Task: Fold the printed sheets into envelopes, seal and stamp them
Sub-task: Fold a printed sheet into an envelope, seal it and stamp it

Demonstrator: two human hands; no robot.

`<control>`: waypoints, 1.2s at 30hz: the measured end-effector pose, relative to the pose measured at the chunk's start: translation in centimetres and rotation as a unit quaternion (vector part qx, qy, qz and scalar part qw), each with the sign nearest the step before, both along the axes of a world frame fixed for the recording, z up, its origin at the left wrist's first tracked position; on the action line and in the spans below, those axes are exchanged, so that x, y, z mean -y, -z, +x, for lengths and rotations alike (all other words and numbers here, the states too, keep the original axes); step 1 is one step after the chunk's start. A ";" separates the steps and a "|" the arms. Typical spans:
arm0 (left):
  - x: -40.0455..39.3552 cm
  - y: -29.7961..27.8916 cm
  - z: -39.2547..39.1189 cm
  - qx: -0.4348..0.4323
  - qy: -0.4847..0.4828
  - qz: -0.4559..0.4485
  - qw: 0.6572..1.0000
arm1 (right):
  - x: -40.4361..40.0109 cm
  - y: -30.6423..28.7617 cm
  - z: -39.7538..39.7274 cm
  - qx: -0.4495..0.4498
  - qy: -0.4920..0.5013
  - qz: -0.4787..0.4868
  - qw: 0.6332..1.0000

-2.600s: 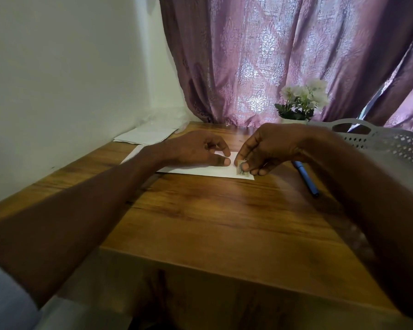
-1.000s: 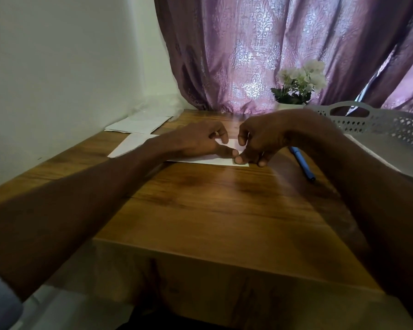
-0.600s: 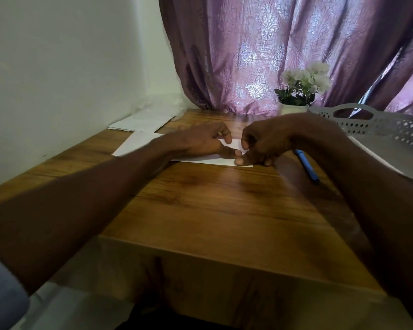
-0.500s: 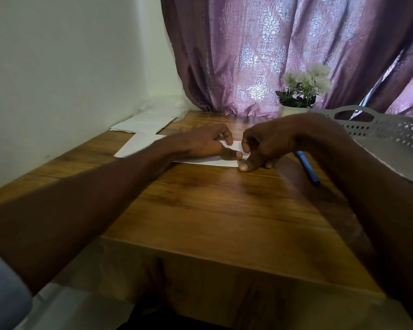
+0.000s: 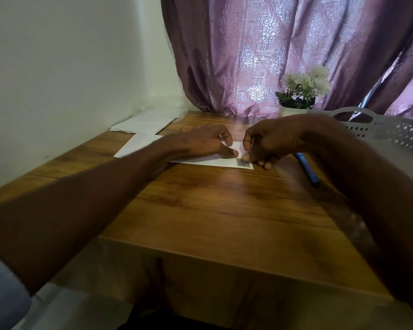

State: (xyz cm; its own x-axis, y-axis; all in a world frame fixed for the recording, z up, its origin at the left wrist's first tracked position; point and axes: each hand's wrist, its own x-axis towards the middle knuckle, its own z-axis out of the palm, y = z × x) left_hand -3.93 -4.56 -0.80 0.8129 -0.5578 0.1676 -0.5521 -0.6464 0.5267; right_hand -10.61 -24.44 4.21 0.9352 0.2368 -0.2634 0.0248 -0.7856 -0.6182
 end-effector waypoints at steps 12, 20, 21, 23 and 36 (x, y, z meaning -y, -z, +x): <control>-0.2 -0.1 0.0 0.002 0.014 0.014 1.000 | -1.0 0.8 0.1 0.056 0.072 -0.020 0.996; -0.2 -0.3 -0.4 0.007 0.014 0.033 0.999 | -0.8 0.7 0.0 0.024 0.073 -0.012 0.997; -0.2 -0.4 -0.4 0.007 0.017 0.038 0.999 | -0.9 0.8 0.1 0.030 0.080 -0.012 0.996; -0.3 -0.4 -0.4 0.009 0.019 0.039 0.999 | -0.9 0.9 0.2 0.038 0.088 -0.009 0.995; -0.3 -0.5 -0.5 -0.002 0.019 0.037 0.999 | -0.8 1.5 0.9 0.042 0.075 -0.016 0.996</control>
